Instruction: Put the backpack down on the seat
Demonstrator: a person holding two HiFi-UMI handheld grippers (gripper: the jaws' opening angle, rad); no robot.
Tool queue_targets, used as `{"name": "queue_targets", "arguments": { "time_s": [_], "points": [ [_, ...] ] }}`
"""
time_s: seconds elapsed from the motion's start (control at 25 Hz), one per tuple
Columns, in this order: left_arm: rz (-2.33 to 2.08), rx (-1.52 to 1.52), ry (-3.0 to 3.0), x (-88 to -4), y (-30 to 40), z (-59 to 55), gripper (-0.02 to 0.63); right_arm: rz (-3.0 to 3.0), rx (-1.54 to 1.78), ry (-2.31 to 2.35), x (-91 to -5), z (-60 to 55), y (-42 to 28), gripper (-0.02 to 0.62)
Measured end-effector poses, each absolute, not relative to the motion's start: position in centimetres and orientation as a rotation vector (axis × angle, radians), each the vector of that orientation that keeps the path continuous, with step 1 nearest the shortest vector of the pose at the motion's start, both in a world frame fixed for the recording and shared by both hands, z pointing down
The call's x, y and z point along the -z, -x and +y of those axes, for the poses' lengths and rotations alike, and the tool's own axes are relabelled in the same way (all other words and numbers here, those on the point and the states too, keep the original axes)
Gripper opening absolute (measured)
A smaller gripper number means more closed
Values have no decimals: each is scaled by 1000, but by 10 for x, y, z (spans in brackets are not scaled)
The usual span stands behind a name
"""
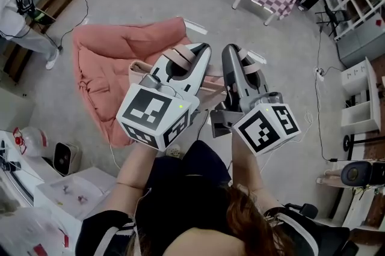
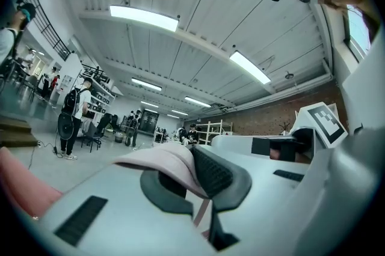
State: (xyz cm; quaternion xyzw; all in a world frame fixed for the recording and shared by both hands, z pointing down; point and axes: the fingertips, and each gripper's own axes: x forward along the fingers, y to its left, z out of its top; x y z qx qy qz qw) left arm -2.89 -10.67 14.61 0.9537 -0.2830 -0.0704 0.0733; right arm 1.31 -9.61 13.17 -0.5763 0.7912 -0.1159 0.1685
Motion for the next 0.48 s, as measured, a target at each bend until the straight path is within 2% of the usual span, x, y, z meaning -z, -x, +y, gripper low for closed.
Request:
{"name": "queue_targets", "arguments": {
  "time_s": [0.48],
  "points": [
    [-867, 222, -2837, -152, 38, -118, 18, 2267, 334, 1621, -135, -107, -4, 41]
  ]
}}
